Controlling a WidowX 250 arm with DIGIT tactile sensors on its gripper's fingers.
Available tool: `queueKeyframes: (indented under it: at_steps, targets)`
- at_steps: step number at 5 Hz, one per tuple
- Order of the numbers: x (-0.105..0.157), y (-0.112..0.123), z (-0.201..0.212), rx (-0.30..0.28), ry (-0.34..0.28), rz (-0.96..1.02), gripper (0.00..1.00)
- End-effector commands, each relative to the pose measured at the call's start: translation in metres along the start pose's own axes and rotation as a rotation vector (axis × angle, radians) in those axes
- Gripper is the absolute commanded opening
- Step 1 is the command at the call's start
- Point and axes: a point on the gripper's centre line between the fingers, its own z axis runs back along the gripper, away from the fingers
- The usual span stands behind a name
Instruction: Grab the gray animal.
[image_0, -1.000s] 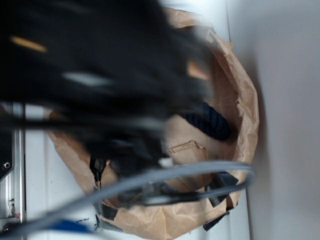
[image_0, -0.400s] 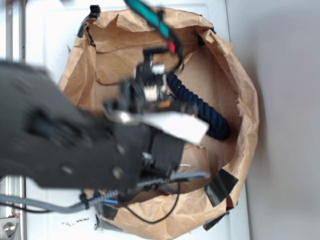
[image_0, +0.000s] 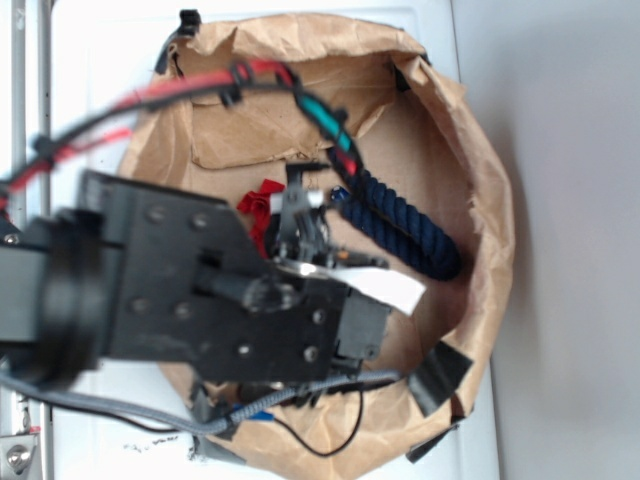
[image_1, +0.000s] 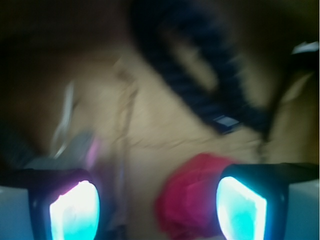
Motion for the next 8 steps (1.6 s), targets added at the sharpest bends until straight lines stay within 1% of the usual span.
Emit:
queueKeyframes:
  at_steps: [1, 3, 4, 5, 6, 7, 8]
  targets:
    - [-0.050, -0.039, 0.019, -0.328, -0.072, -0.120, 1.00]
    - [-0.023, -0.030, 0.006, -0.286, -0.059, -0.126, 1.00]
    - [0.012, -0.016, 0.009, -0.283, -0.040, -0.108, 1.00]
    - [0.028, -0.018, -0.001, -0.256, -0.014, -0.093, 1.00]
    - [0.019, -0.021, -0.021, -0.237, 0.012, -0.076, 0.83]
    - [0.014, -0.020, -0.015, -0.248, -0.015, -0.079, 0.00]
    - [0.008, -0.015, -0.009, -0.261, -0.040, -0.075, 0.00]
